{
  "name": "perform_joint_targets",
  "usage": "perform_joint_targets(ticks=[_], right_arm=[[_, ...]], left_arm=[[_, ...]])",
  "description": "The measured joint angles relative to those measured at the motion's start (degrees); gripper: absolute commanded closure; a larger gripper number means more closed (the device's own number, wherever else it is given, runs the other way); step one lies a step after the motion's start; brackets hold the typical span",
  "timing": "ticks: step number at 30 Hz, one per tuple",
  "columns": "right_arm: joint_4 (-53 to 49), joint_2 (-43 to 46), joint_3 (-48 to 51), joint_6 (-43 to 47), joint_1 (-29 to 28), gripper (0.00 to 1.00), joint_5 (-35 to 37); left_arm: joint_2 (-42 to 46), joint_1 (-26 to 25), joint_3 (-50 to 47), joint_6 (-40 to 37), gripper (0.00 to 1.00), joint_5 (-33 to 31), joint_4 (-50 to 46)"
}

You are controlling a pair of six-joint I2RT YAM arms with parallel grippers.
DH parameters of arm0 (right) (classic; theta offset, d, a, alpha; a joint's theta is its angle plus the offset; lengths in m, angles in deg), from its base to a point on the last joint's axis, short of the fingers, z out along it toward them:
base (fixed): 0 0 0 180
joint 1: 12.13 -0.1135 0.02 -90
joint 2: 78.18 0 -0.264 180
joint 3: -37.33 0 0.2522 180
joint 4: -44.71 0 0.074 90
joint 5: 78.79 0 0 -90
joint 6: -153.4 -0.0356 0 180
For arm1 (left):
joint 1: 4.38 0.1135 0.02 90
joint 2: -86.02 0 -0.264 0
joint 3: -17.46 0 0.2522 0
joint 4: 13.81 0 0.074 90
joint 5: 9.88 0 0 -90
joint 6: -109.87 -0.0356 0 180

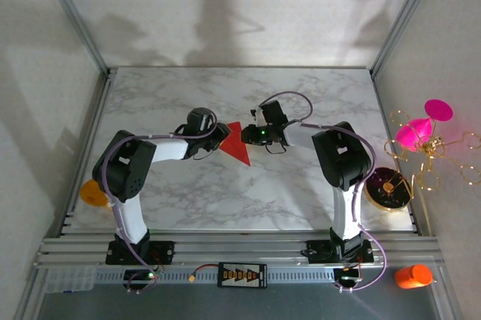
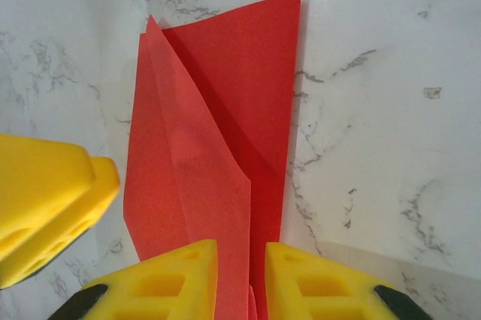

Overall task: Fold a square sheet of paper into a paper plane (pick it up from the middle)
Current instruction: Pick up the paper from the center of the table.

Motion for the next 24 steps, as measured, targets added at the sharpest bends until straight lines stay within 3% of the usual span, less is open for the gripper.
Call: perform_joint_targets(ticks=[24], right_arm=[[-1.0, -1.6, -1.0, 0.3, 0.0, 0.87, -4.6]], left_arm=[[-3.2, -0.4, 1.7, 0.6, 0.71, 0.0, -1.6]])
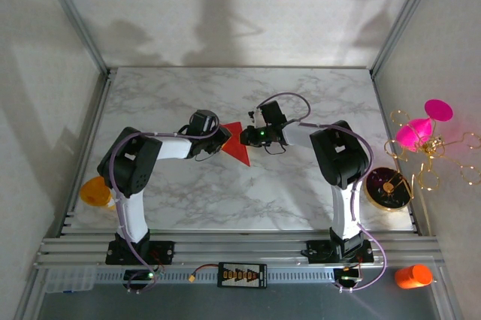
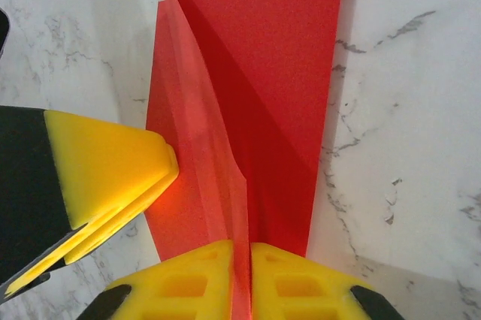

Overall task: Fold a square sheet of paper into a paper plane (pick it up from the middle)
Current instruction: Pick up the paper from the center of the table.

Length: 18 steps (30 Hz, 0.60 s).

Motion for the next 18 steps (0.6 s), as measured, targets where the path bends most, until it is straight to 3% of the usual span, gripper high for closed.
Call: perform_joint_targets(ticks=[9, 18], right_arm=[[1.5, -0.2, 0.1, 0.4, 0.1, 0.93, 0.1], [8.0, 7.0, 3.0, -2.9, 2.4, 0.93, -5.5]], left_arm=[[1.2, 0.7, 0.3, -1.5, 0.64, 0.0, -1.8], [10.7, 3.8, -2.7, -3.4, 0.5, 5.0, 2.9]])
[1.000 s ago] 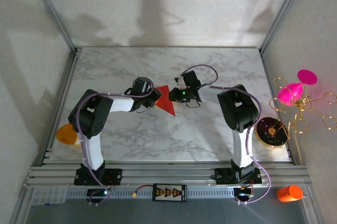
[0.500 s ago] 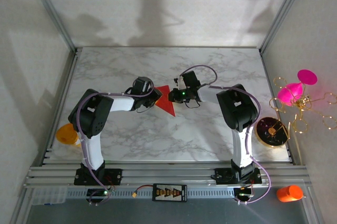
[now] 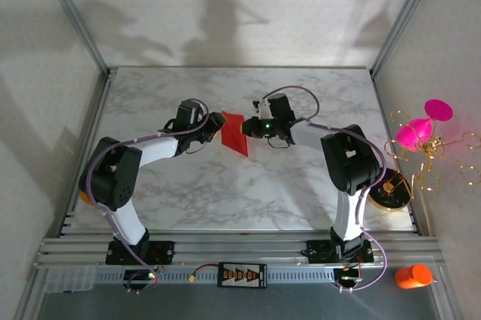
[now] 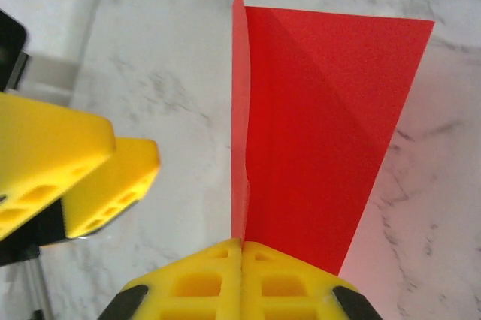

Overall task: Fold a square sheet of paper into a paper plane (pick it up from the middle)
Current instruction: Pick up the paper from the center of the table.

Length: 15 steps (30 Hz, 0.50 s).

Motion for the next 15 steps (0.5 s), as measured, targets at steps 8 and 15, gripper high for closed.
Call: perform_joint_targets(ticks=[8, 15], right_arm=[[5.2, 3.1, 1.6, -5.4, 1.1, 0.92, -7.4], [10.0, 3.7, 3.2, -10.5, 2.4, 0.92, -13.7]], left_arm=[[0.2, -0.7, -4.2, 2.9, 0.43, 7.9, 12.2], [0.2, -0.8, -4.5, 3.0, 0.37, 11.1, 20.2]])
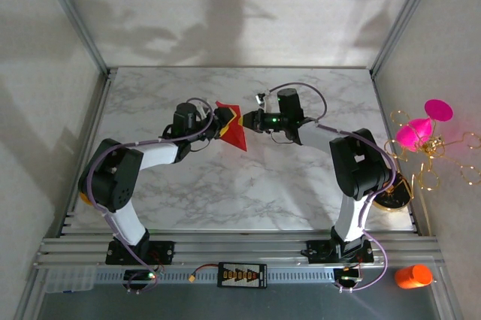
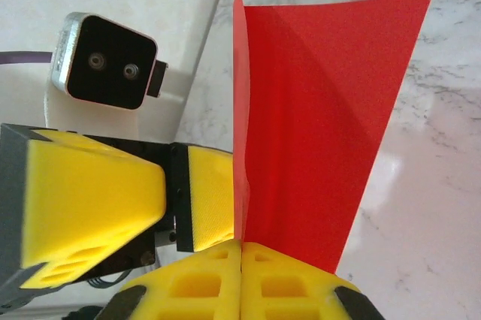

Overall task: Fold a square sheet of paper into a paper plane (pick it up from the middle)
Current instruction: Pick up the paper from the center of the table, then turn over the paper at the center of the table.

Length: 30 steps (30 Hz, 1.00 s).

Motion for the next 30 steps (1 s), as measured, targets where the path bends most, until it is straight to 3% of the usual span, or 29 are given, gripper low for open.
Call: perform_joint_targets(ticks=[8, 17, 24, 30], right_arm=[[6.4, 0.6, 2.3, -6.2, 0.9, 0.92, -5.2], [10.9, 1.1, 3.8, -10.4, 1.8, 0.88, -7.8], [10.7, 2.4, 4.4, -10.6, 2.3, 0.72, -7.3], [5.2, 7.3, 5.0, -6.1, 4.0, 0.55, -1.7]], left_arm=[[0.0, 0.0, -0.5, 0.5, 0.46, 1.6, 5.5], [0.0, 0.0, -1.0, 0.8, 0.71, 2.1, 7.9], [0.0, 0.1, -1.2, 0.6, 0.91, 2.0, 8.0], [1.0, 0.3, -1.1, -1.5, 0.93, 0.9, 4.3]])
